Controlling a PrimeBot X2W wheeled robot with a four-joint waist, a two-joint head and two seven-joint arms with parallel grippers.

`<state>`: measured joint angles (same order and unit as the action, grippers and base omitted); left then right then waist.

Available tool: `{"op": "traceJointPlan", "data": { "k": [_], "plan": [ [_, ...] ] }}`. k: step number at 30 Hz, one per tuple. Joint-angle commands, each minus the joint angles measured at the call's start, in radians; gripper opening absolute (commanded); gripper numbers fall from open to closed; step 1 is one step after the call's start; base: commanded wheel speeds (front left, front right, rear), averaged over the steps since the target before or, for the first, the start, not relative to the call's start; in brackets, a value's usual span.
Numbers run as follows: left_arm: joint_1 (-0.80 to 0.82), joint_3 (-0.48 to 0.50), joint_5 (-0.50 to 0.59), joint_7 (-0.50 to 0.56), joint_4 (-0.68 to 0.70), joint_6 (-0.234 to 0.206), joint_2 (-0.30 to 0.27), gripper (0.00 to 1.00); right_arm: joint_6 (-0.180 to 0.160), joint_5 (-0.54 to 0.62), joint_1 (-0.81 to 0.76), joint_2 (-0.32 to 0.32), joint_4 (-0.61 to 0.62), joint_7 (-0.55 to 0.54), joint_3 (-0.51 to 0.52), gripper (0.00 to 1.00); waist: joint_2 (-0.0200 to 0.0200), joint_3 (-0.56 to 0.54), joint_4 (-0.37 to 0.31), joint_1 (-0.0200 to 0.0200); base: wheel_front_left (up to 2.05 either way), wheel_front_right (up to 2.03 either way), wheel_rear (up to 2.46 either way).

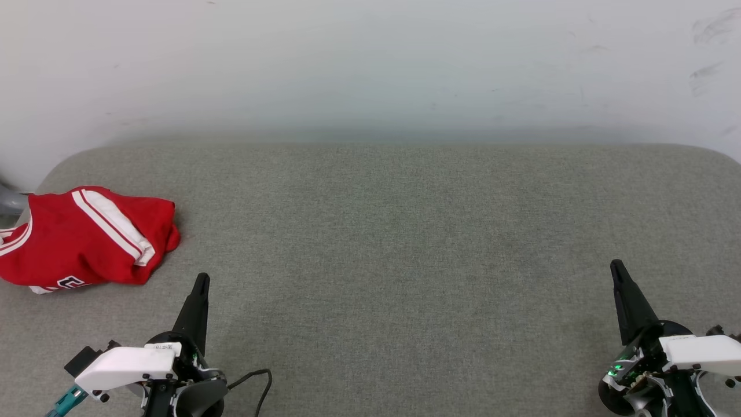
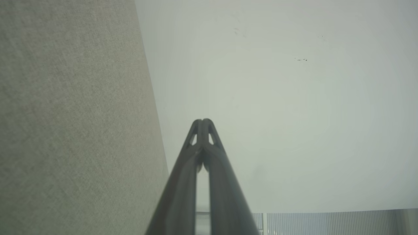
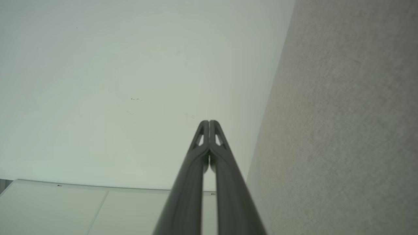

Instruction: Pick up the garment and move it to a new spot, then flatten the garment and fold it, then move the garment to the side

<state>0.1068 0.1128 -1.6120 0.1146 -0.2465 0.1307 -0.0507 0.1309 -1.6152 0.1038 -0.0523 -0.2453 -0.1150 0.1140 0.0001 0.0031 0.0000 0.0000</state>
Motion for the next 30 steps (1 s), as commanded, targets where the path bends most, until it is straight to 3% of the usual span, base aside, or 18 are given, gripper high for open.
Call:
{"op": "traceJointPlan", "data": {
  "k": [1,30],
  "plan": [
    [0.006,0.003,-0.002,0.002,0.001,0.001,0.001,0.0,0.0,0.005,0.011,0.003,0.0,-0.001,0.0,0.0,-0.0001,0.0,0.0,0.0,0.0,0.0,0.0],
    [0.006,0.003,-0.002,0.002,0.001,0.001,0.001,0.0,0.0,0.005,0.011,0.003,0.0,-0.001,-0.001,0.0,-0.0001,0.0,0.0,0.0,0.0,0.0,0.0]
  ]
}}
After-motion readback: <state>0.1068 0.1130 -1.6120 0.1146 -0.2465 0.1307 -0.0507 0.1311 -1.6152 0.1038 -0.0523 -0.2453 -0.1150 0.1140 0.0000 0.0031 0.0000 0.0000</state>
